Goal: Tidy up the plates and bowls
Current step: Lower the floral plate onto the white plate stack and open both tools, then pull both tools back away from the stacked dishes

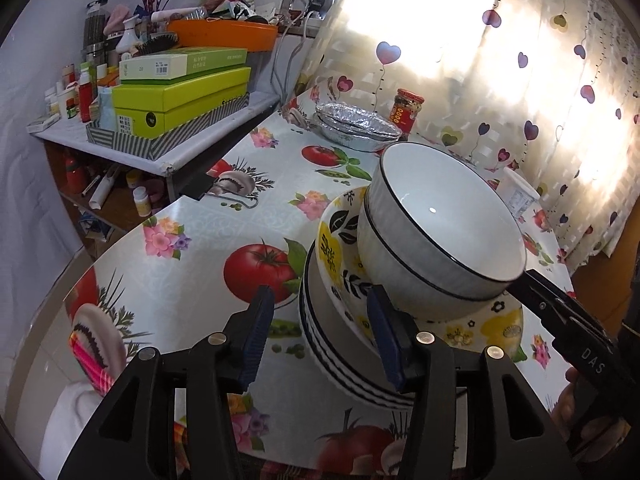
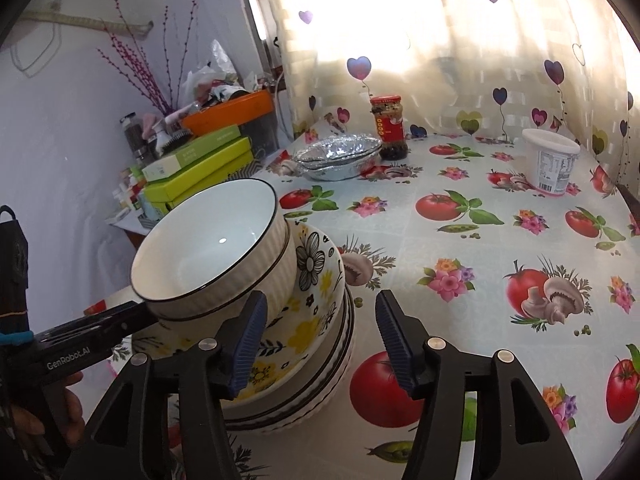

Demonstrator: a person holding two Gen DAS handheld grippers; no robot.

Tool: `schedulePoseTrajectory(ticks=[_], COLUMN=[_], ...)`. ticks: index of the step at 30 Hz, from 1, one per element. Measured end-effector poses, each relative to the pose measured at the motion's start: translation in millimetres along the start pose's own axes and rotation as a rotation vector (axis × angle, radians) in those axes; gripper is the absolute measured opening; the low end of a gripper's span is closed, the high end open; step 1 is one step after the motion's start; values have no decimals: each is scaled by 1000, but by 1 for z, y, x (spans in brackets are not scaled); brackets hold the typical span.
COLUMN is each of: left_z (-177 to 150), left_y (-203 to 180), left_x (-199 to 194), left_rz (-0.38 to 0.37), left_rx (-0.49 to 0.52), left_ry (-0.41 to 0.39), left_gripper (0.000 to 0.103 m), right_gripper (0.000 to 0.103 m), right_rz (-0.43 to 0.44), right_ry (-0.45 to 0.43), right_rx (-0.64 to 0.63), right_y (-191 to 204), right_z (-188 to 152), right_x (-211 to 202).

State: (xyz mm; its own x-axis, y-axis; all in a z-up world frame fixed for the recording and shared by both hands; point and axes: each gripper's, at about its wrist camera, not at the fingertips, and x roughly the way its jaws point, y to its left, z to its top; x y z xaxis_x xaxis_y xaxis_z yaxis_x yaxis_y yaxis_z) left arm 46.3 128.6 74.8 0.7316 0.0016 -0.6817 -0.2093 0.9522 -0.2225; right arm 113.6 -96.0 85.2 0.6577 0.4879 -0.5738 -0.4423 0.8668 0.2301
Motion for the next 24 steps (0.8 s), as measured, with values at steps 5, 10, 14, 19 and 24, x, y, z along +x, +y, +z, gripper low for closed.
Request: schedulePoseTrajectory(ticks=[5, 10, 14, 19, 24], left_z=[-12, -23, -36, -54, -75], left_y=[-6, -11, -15, -19, -24], left_x=[-16, -33, -43, -50, -43], left_rz=[25, 28, 43, 54, 75], left_rx=[29, 49, 65, 85, 109], left_ry=[-36, -62, -67, -66, -13], left_gripper=[52, 52, 52, 52, 52], right_gripper=[63, 68, 70, 72, 73], right_rz=[-10, -11, -9, -14, -40], right_ry=[-16, -21, -30, -20, 17], right_rx=[-7, -14, -13, -20, -23], right_y=[2, 4, 5, 6, 4], right_z=[-9, -21, -31, -46, -64], right_x=[-17, -32, -43, -53, -56])
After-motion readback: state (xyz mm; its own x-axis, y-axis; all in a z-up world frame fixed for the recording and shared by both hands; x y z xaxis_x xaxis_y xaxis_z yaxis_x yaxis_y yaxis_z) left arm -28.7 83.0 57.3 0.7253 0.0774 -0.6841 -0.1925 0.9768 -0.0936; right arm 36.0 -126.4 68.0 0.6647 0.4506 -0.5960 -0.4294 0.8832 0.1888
